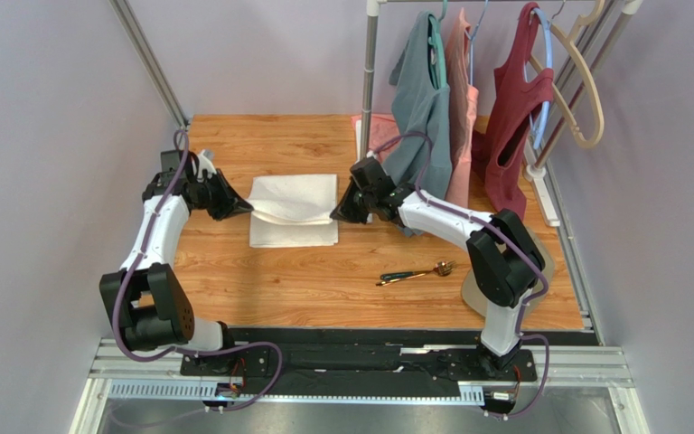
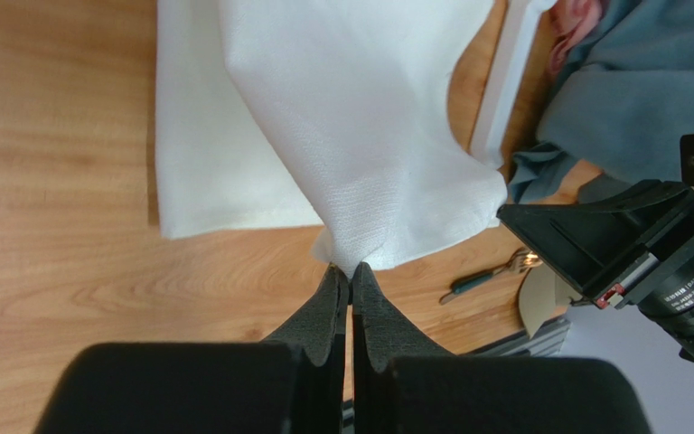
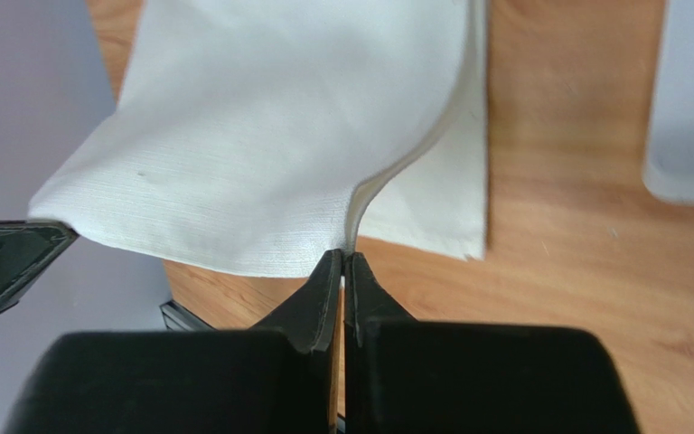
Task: Fold the napkin into a case and place the utensils inside
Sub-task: Smooth out the square-folded napkin at the center of the board.
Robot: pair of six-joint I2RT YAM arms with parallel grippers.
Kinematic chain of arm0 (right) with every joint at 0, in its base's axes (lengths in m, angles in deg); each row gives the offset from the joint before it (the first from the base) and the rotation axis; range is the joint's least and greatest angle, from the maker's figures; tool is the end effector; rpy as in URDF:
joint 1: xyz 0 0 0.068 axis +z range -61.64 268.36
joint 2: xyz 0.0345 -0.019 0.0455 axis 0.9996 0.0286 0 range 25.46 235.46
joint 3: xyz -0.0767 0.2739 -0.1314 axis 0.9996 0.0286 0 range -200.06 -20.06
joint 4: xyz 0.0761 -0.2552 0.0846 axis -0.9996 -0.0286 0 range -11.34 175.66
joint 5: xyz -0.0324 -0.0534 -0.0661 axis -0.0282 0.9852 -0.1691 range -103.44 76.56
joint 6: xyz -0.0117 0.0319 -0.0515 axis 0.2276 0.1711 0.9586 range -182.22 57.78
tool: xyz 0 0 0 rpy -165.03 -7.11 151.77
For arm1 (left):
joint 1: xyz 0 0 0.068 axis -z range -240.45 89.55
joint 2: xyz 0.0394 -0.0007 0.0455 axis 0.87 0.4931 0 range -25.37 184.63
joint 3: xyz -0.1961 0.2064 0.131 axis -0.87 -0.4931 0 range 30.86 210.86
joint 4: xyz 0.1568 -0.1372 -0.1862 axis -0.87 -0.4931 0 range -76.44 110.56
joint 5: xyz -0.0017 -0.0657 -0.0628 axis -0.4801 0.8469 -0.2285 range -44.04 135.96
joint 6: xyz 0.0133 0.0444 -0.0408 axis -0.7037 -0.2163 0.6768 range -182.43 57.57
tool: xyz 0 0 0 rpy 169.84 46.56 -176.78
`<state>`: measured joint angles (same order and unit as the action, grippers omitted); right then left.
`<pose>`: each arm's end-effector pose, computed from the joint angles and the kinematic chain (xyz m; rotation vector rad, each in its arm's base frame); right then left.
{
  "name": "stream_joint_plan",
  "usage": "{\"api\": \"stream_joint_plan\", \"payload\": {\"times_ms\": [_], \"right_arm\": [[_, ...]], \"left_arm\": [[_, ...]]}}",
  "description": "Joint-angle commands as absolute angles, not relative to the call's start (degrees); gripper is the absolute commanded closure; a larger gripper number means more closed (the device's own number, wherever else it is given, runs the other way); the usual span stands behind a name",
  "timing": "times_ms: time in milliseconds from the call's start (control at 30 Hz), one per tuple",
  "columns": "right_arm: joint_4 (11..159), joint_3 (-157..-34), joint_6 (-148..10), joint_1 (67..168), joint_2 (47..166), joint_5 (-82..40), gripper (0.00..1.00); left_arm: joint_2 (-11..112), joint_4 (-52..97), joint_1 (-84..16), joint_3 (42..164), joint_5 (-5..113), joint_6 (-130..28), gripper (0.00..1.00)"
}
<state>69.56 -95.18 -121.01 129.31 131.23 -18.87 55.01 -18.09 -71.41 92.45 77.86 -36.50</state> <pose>0.3320 0.2939 0.2370 0.3537 2.5669 0.8646 0.2986 0.0327 0.2909 -0.6014 2.4721 -0.8150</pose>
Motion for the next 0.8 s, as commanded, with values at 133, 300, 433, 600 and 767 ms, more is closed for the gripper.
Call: {"api": "stream_joint_plan", "payload": {"times_ms": [133, 300, 433, 600, 767], "right_arm": [[74.05, -119.60, -107.58, 125.19, 141.11, -21.00, 1.00], [76.16, -131.49, -100.99, 123.25, 150.16, -19.59, 1.00], [76.43, -139.76, -98.17, 121.85, 155.61, -18.71, 1.00], [76.16, -149.25, -99.39, 119.57, 162.81, -22.21, 1.00], [77.48, -147.69, -100.89, 119.21, 162.74, -22.84, 1.00]], "left_arm": [[67.78, -3.36, -71.62, 107.48, 84.71, -30.71, 1.00], [77.53, 7.44, -71.79, 114.35, 88.05, -26.23, 1.00], [82.55, 13.87, -71.70, 120.49, 89.19, -22.19, 1.00], [88.62, 17.49, -71.70, 126.83, 89.82, -20.77, 1.00], [93.71, 10.84, -71.88, 135.53, 90.87, -23.32, 1.00]]}}
